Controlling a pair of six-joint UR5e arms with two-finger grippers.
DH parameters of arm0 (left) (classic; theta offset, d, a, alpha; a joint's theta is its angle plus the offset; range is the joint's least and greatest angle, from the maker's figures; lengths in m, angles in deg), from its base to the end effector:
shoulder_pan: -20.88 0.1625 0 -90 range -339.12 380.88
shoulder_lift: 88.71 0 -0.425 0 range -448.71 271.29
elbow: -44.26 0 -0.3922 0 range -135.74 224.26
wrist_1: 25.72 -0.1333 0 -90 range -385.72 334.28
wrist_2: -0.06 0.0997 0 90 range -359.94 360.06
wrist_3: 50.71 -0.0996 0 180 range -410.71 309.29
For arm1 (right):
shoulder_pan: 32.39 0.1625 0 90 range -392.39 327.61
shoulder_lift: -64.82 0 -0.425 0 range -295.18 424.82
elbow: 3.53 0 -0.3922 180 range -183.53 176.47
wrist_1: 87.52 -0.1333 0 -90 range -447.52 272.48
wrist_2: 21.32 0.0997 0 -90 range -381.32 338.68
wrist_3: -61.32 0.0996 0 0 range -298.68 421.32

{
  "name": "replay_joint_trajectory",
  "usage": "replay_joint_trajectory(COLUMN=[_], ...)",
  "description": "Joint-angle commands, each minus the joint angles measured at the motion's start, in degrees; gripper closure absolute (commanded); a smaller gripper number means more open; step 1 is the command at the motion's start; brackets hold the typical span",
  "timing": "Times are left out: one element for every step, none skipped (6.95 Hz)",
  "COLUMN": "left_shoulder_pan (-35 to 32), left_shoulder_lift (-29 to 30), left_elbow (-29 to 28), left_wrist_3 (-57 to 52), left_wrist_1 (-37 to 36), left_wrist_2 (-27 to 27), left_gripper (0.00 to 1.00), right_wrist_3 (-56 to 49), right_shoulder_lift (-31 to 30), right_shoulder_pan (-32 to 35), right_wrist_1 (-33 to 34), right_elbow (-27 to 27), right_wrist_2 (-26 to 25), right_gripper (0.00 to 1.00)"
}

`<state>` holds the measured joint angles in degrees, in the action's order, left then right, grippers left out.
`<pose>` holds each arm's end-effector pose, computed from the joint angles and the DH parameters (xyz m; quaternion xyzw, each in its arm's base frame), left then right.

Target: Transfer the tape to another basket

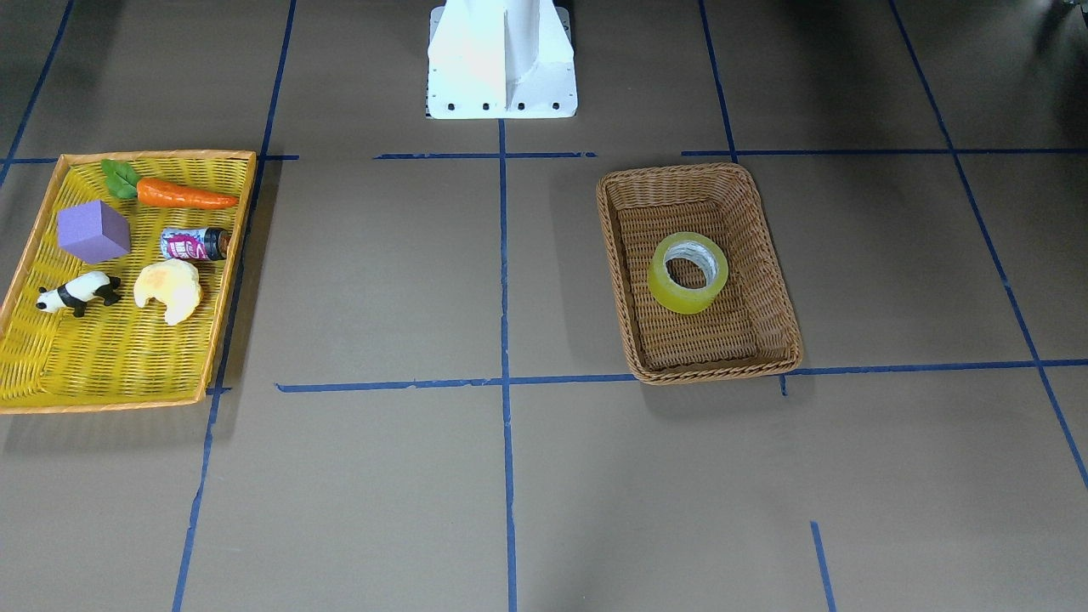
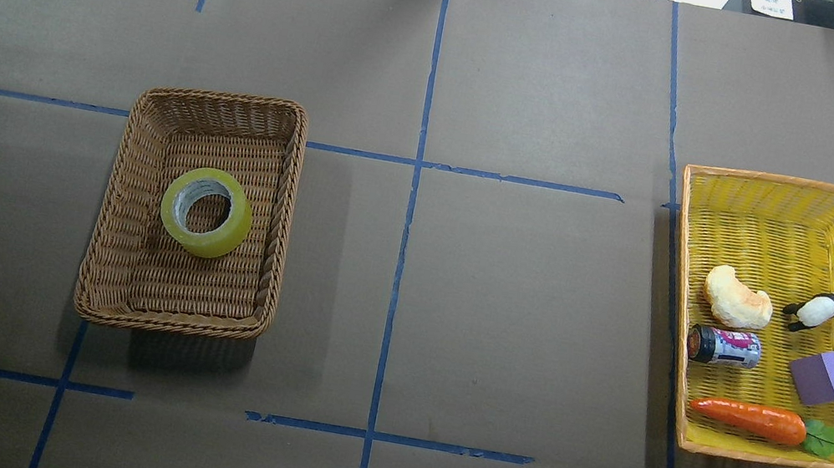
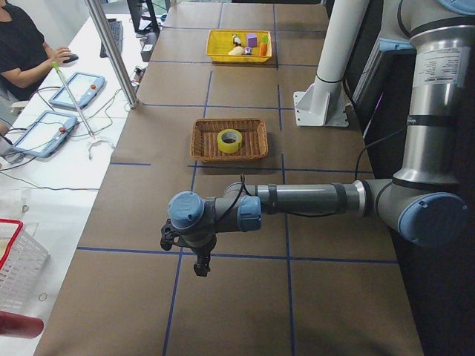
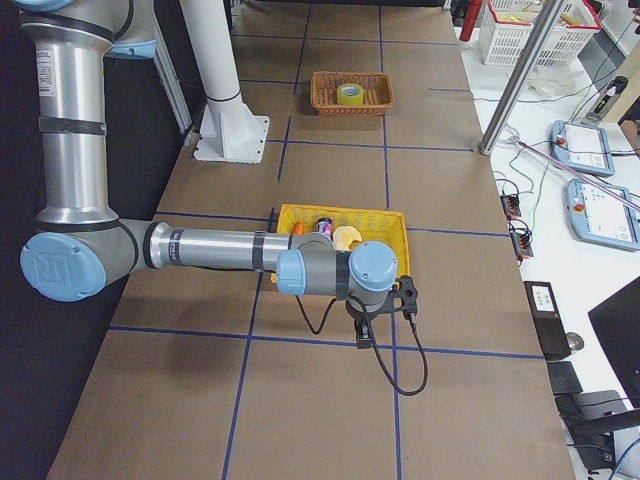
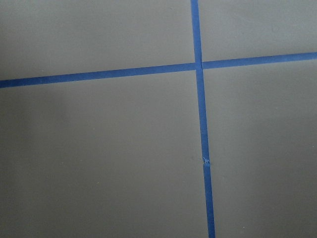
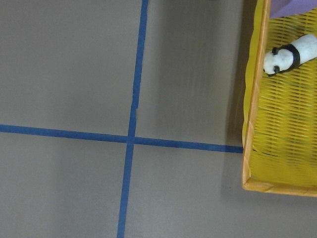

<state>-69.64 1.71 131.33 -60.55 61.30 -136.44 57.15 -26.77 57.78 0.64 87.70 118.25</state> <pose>-0.0655 -0.4870 0.6824 -0.0082 0.3967 0.0557 0.9162 0.0589 -0.4816 0.6518 0.0276 -0.4184 -0.0371 0.9071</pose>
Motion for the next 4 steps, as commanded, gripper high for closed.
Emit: replay_joint_trajectory(left_shoulder_pan=[0.0,0.0,0.0,0.0], left_shoulder_lift=[0.2,0.28,0.37,0.46], left_elbow=[-0.06,-0.06,-0.06,-0.06], left_wrist_3=[0.0,0.0,0.0,0.0], left_wrist_1=[0.0,0.0,0.0,0.0], left_wrist_2=[0.0,0.0,0.0,0.0], left_gripper=[0.0,0.0,0.0,0.0], right_wrist_3=[-0.05,-0.05,-0.14,-0.05], right_shoulder_lift=[0.01,0.01,0.1,0.1], right_shoulder_pan=[0.0,0.0,0.0,0.0], right_wrist_1=[-0.01,-0.01,-0.01,-0.01], right_elbow=[0.0,0.0,0.0,0.0], right_wrist_2=[0.0,0.0,-0.09,-0.09], right_gripper=[0.0,0.0,0.0,0.0])
